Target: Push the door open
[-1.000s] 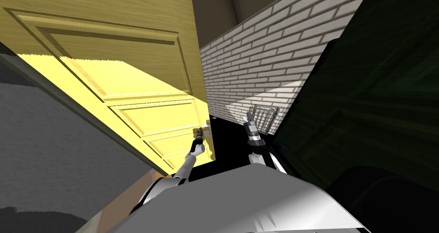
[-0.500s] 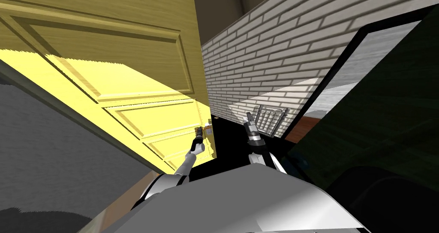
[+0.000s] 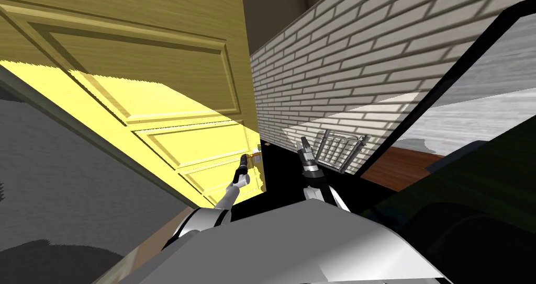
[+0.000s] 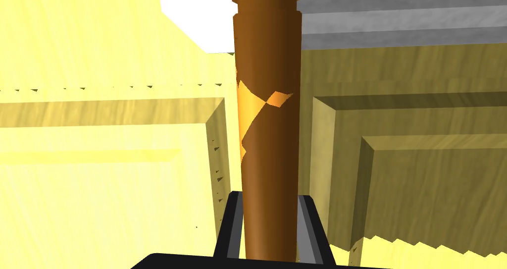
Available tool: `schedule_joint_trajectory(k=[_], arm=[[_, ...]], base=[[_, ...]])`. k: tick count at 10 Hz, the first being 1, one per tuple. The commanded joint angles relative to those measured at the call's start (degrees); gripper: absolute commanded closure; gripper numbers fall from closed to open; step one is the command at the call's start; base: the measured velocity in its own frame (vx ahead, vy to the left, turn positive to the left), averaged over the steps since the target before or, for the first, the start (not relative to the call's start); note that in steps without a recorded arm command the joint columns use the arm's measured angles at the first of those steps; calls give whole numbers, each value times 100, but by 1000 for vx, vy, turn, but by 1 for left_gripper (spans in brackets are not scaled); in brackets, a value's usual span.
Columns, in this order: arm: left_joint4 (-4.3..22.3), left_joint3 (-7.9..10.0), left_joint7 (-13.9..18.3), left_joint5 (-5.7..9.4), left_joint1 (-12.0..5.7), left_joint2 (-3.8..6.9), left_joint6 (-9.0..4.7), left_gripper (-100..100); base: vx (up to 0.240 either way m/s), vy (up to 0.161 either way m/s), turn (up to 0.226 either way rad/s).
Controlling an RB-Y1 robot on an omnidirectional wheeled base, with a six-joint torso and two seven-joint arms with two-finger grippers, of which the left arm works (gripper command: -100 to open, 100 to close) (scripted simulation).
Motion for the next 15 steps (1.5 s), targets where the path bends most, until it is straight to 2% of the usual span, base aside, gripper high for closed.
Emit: schedule_joint_trajectory(k=[1,5,8,11,12,13,14,15], arm=[[-161,120,-96,27,67,75,18,100],[-16,140,-50,-3,-27,13,-38,100],[184,168,13,-45,-157,-147,-115,100],[324,187,57,-75,-248,-326,-169,100],[335,189,61,-77,-256,-346,-173,100],[335,189,61,-77,-256,-346,-173,100],[402,217,112,-67,-263,-236,-269,100],[381,241,91,-55,-240,-148,-256,100]], base=[[65,-14,3],[76,-38,92],[75,-93,155],[46,-199,173],[-2,-211,51],[-36,-139,7],[-21,-28,56],[62,92,35]])
